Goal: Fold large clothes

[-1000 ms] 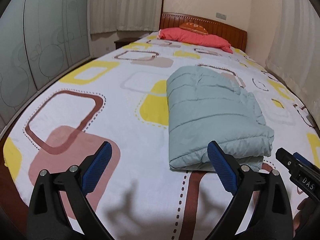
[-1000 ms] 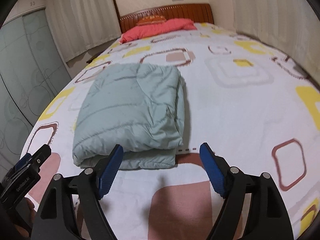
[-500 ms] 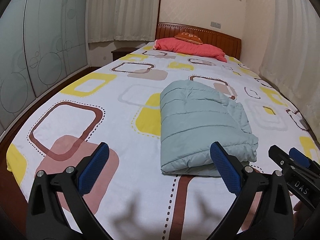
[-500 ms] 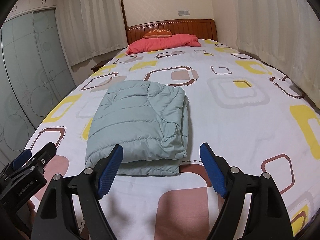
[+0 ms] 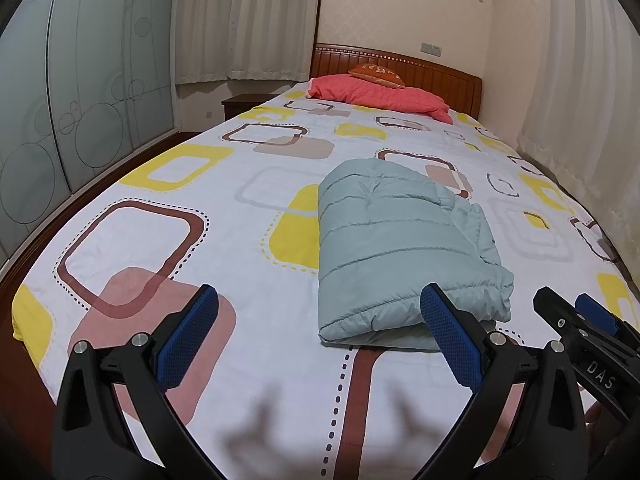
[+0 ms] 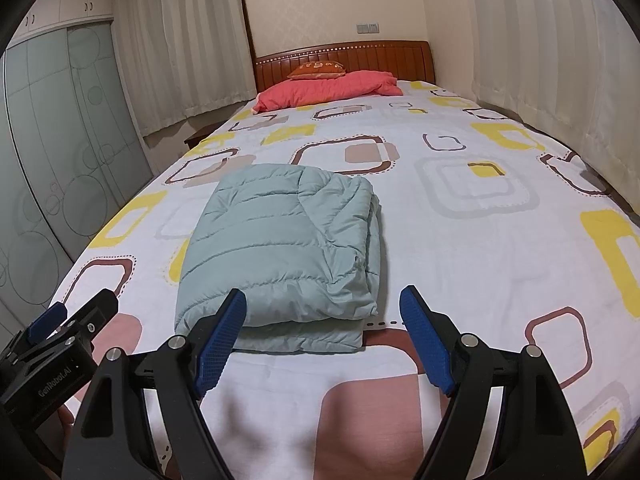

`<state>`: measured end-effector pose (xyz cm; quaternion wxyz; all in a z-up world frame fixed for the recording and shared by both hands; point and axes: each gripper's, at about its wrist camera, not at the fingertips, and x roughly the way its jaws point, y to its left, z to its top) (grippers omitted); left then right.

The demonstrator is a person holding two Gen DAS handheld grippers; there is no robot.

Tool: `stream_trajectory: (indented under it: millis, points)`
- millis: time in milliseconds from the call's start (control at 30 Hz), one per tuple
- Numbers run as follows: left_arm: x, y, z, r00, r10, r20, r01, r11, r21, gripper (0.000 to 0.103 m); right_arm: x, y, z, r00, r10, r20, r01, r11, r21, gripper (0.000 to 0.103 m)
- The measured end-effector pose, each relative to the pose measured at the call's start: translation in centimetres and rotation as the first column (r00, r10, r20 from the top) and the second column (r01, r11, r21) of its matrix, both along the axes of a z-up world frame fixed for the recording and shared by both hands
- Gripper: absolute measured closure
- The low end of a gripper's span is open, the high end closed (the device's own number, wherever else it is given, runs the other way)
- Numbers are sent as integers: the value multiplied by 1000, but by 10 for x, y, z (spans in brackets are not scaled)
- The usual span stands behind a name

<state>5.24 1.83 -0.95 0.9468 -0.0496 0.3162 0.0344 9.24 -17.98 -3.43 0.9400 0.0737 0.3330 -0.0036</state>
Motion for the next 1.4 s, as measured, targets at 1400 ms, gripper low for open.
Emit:
stream_trajectory:
  millis: [1400]
  points:
    - [-8, -8, 3, 1000, -7, 15, 7, 1000, 11, 2, -7, 9, 9, 1000, 8, 31, -8, 1000, -10, 25]
